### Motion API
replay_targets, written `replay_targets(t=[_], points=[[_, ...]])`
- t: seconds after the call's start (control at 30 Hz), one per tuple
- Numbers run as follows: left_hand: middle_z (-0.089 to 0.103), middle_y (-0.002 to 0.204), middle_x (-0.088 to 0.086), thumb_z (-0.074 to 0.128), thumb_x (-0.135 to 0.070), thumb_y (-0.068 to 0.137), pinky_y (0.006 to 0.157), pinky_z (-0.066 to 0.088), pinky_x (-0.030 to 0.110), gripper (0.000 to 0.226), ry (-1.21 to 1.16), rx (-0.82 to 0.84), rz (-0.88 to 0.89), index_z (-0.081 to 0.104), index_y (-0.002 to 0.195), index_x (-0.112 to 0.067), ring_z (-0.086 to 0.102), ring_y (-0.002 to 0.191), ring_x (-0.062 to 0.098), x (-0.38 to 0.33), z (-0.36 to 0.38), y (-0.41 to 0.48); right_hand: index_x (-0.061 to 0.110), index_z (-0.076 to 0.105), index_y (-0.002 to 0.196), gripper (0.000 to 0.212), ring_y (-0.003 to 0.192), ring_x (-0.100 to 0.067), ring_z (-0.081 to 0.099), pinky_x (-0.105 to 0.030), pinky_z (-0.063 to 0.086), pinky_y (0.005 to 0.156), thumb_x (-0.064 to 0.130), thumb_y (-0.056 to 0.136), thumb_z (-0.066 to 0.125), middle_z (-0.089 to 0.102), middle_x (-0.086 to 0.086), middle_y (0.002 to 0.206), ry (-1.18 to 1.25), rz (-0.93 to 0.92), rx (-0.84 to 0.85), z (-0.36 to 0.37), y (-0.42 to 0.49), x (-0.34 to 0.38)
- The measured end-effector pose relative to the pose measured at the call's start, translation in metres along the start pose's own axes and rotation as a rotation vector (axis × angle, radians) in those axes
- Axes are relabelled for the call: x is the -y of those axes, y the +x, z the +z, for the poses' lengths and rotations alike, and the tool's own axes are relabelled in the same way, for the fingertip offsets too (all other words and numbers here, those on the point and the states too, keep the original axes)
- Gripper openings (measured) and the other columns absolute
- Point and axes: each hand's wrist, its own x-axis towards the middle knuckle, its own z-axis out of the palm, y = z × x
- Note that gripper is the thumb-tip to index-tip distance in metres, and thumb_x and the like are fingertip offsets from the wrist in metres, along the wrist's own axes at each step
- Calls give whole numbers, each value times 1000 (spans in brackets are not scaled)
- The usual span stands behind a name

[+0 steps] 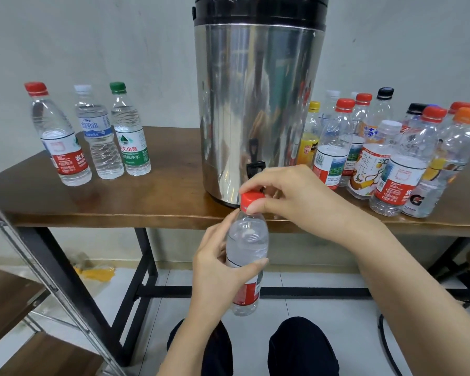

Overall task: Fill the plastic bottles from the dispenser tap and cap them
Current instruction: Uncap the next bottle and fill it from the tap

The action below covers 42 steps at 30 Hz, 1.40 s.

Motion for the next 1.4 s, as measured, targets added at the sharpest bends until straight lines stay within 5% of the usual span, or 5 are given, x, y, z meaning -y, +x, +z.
replay_targets(t=[0.33,0.7,0.87,1.13,1.4], points=[[63,132,-6,89,-16,67,101,52,40,80,37,-312,122,54,135,-38,61,120,11,-42,-128,91,18,53,140,46,85,-5,58,-16,51,77,23,96,62,52,8,129,286,-224,-390,75,80,61],[51,141,5,86,-22,75,107,35,30,84,428,-614,86,44,148,-23,46,130,19,8,-191,191,28,41,145,46,128,-18,40,-35,43,101,37,101,51,49,6,142,3,74,-97,176,165,19],[23,158,5,84,-18,78,105,35,32,117,687,-508,63,-1,158,-30,29,144,22,36,-182,176,28,32,150,52,135,-20,33,-35,36,107,48,103,40,41,6,150,-183,158,-16,209,177,3],[29,156,4,81,-16,81,99,47,50,123,836,-487,-103,-16,154,-37,42,138,28,72,-197,181,29,70,112,26,104,-18,64,-34,56,82,42,91,65,71,9,108,-374,9,-238,236,172,-7],[33,149,7,81,-11,80,98,49,49,124,857,-498,-88,-14,154,-35,44,134,29,84,-208,215,28,72,110,50,103,-19,65,-35,55,82,44,95,27,71,9,107,-401,35,-251,236,172,-5]])
